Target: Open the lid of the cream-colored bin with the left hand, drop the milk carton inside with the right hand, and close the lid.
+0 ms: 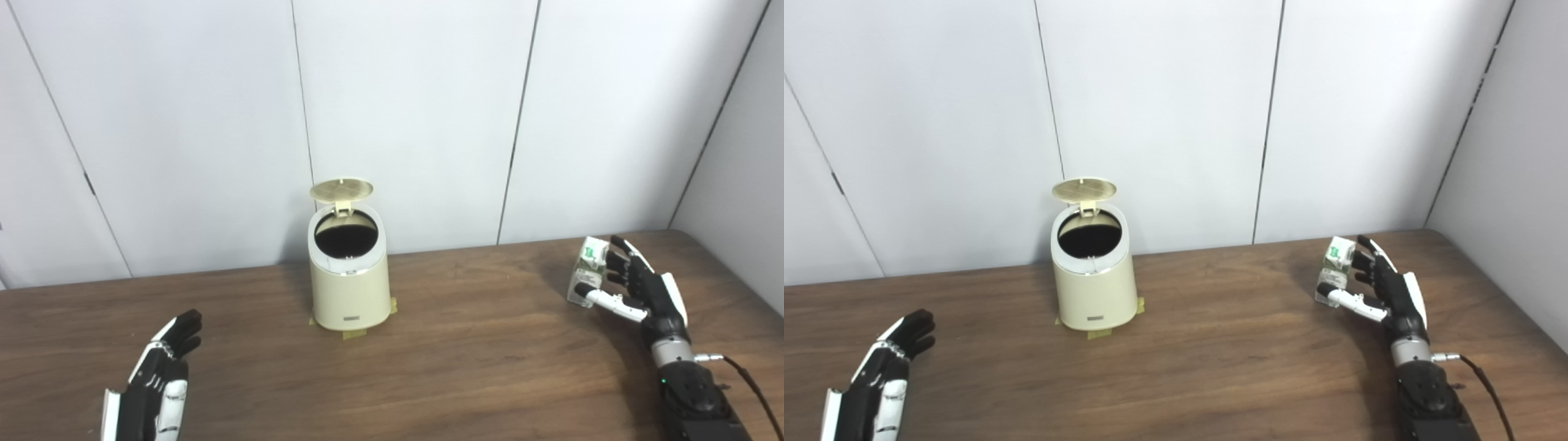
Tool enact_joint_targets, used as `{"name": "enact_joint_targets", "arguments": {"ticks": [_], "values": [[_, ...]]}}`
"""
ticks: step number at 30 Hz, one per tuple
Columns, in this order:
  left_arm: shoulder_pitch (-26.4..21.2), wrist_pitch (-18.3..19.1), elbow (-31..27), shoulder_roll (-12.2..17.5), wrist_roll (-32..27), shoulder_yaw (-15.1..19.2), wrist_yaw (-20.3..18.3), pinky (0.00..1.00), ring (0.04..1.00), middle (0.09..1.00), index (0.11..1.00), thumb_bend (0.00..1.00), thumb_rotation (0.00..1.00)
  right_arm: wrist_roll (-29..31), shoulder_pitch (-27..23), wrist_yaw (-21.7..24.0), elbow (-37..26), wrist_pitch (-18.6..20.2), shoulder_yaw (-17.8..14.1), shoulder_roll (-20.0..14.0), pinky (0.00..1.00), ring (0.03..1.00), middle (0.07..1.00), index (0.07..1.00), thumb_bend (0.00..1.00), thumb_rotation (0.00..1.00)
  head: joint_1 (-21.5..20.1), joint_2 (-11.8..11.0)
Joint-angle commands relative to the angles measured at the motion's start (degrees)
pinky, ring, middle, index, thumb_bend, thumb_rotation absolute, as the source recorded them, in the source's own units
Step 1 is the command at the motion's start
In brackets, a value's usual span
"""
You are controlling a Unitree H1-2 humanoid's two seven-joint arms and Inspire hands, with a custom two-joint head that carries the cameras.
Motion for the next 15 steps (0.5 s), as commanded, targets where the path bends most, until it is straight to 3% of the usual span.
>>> {"name": "enact_joint_targets", "arguments": {"ticks": [1,7,10,15], "values": [[0.9,-2.2,1.5,1.3,2.2,0.4,0.3,0.80,0.838,0.834,0.816,0.40,0.75,0.2,-3.8,-0.1,-0.6,-2.3,0.2,-2.4,0.80,0.805,0.790,0.872,0.97,0.33,0.0,0.1],[1.1,-2.1,1.2,1.4,2.7,0.4,0.3,0.78,0.827,0.832,0.812,0.36,0.75,0.7,-5.6,0.4,2.9,-2.0,0.4,-2.9,0.75,0.768,0.791,0.837,0.96,0.29,0.0,0.1],[1.2,-2.0,1.6,1.6,1.6,0.3,-0.3,0.83,0.848,0.841,0.820,0.38,0.74,0.6,-6.5,0.8,5.1,-2.0,0.9,-3.5,0.76,0.776,0.800,0.837,0.93,0.28,0.5,0.2],[1.5,-1.5,1.4,1.6,2.6,0.5,-0.1,0.81,0.843,0.834,0.816,0.42,0.75,0.8,-7.4,0.8,6.7,-2.1,1.2,-3.5,0.76,0.784,0.804,0.825,0.94,0.28,0.6,0.3]]}}
